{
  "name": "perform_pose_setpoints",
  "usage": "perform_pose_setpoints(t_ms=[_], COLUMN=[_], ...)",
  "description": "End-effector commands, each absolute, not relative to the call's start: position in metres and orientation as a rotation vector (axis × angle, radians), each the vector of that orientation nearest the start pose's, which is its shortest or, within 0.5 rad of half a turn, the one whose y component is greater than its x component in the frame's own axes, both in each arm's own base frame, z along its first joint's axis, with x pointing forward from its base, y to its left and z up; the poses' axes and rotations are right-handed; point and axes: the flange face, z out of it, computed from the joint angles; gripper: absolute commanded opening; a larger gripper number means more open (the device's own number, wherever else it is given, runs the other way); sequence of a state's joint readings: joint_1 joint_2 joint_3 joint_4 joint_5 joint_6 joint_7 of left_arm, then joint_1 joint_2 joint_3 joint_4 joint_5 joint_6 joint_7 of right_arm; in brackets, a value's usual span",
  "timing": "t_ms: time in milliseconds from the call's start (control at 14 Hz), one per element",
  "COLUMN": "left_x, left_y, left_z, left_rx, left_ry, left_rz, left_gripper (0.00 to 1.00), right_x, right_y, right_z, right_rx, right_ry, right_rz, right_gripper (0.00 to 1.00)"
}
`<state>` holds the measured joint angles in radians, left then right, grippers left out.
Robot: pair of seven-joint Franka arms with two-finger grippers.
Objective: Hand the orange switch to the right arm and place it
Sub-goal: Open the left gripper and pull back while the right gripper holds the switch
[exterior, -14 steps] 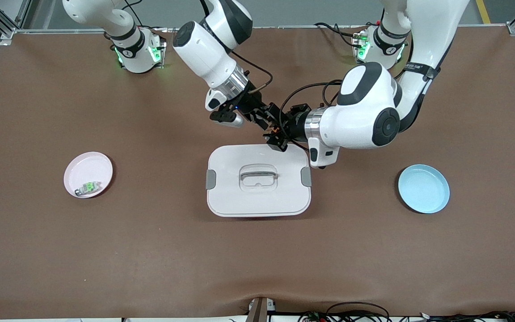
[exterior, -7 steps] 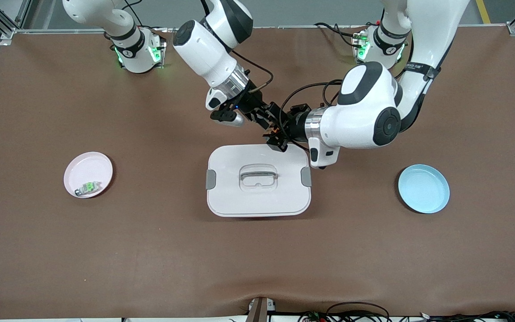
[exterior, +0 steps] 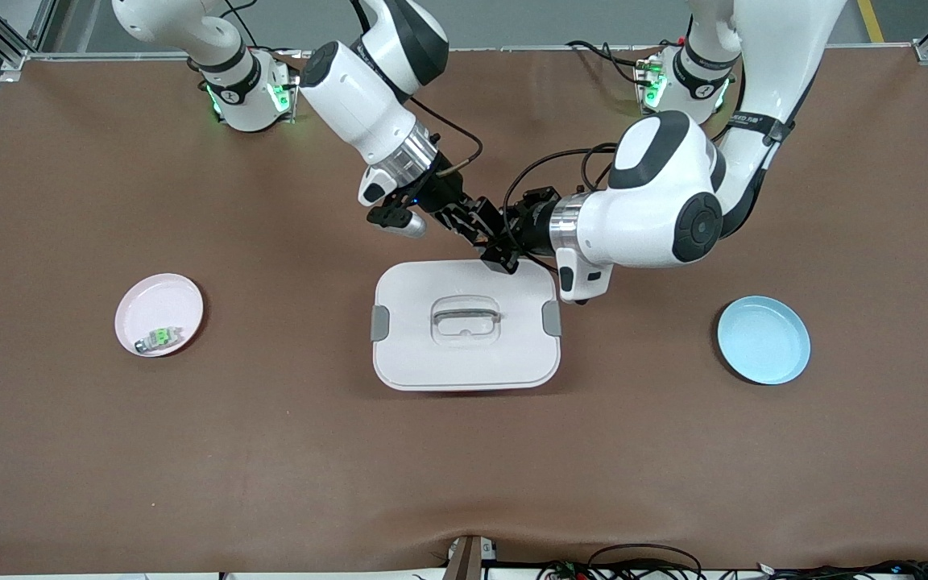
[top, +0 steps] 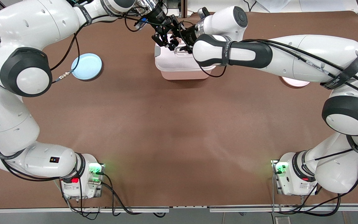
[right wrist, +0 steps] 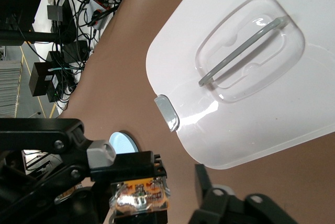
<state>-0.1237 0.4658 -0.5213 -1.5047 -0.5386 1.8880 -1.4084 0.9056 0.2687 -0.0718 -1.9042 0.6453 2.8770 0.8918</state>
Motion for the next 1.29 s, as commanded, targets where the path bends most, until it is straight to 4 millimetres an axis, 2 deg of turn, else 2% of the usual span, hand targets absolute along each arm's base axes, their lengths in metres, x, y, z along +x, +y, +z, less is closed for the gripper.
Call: perform_pose_setpoints(t_ms=[0,214,286,500,571,643,1000,1143,1214], left_x=[0.553,0.553,0.553,0.553,0.554,0.554,0.56,0.57,0.575], left_y=[-0.398,-0.398,-0.398,-0.398,-0.397,-0.397,-0.385,-0.377,-0.368], left_z=[0.45,0.451,0.451,0.45,0.45,0.45,0.461,0.483,0.486], left_rx=[-2.897,-2.893,-2.891,-2.889,-2.888,-2.896,-2.905,-2.957,-2.973], left_ry=[-1.605,-1.61,-1.612,-1.611,-1.613,-1.604,-1.631,-1.645,-1.644], left_rz=[1.138,1.137,1.137,1.14,1.14,1.134,1.101,1.03,0.949], left_gripper=[0.0,0.0,0.0,0.0,0.34,0.99,1.0,1.0,1.0], right_x=[0.463,0.463,0.463,0.463,0.463,0.463,0.462,0.46,0.46], right_y=[0.466,0.466,0.466,0.466,0.466,0.466,0.464,0.455,0.448], right_z=[0.438,0.438,0.438,0.438,0.438,0.438,0.44,0.456,0.467], right_rx=[-2.26,-2.262,-2.262,-2.262,-2.263,-2.264,-2.268,-2.273,-2.284], right_ry=[0.735,0.73,0.73,0.728,0.726,0.726,0.725,0.72,0.707], right_rz=[-0.192,-0.194,-0.194,-0.195,-0.196,-0.194,-0.185,-0.153,-0.126], right_gripper=[0.4,0.09,0.02,0.0,0.0,0.0,0.02,0.02,0.02])
